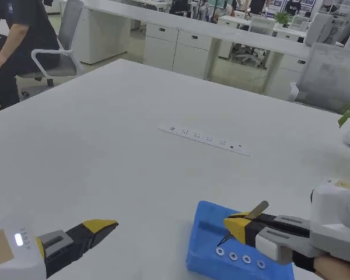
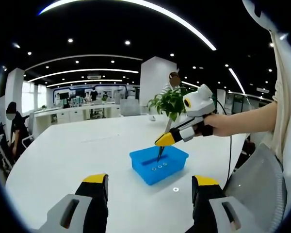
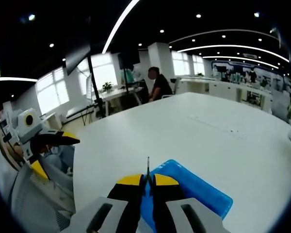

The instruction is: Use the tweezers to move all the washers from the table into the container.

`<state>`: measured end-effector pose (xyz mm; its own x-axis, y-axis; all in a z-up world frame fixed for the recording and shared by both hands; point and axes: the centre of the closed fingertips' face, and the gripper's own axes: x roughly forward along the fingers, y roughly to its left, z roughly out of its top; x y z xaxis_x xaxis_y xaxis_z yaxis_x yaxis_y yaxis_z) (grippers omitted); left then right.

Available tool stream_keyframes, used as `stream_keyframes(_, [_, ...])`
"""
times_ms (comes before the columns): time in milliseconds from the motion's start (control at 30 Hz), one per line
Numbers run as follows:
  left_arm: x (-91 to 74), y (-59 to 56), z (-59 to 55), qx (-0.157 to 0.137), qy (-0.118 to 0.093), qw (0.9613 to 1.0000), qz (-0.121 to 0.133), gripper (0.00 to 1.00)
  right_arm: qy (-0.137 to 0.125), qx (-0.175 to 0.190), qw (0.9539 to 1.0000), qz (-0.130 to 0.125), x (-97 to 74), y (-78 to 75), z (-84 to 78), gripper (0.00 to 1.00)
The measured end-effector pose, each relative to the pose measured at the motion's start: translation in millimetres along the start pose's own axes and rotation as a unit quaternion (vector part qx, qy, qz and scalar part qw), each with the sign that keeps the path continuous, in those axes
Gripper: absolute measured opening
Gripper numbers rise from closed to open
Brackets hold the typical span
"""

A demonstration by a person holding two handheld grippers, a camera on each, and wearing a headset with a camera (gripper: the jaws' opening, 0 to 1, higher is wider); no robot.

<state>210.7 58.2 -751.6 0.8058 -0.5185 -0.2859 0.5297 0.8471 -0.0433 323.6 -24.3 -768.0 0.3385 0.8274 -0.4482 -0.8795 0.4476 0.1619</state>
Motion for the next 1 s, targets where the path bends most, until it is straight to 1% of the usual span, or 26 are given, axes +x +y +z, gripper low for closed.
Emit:
stream_keyframes(267, [-0.1, -0.7, -1.0, 0.0, 0.001, 1.0, -0.002, 0.71, -0.002, 0.013, 0.9999, 0.006, -7.6, 11.4, -9.8, 0.04])
stream_keyframes(433, [-0.1, -1.2, -1.4, 0.001, 0.002, 1.0, -0.002, 0.7, -0.002, 0.029, 0.9994, 0.017, -10.9, 18.5, -17.3, 0.04])
stream_keyframes(467, [0.0, -1.2, -1.6, 0.002, 0.003, 1.0, -0.002, 0.7, -0.001, 0.038, 0.9989, 0.026, -10.9, 21.3, -19.5, 0.04])
stream_keyframes(767, [0.6, -1.2, -1.6, 0.002, 0.003, 1.0, -0.002, 0.7, 0.003, 0.049, 0.9982, 0.036, -9.9, 27.7, -25.5, 0.04])
stream_keyframes(867, [0.6, -0.6, -1.3, 0.002, 0.003, 1.0, 0.0, 0.7, 0.011, 0.05, 0.9976, 0.046, -7.6, 32.9, -30.4, 0.04])
stream_keyframes(1000, [0.7, -0.4, -1.1, 0.001, 0.002, 1.0, 0.001, 0.7, 0.02, 0.05, 0.9972, 0.052, -5.5, 36.7, -36.3, 0.04])
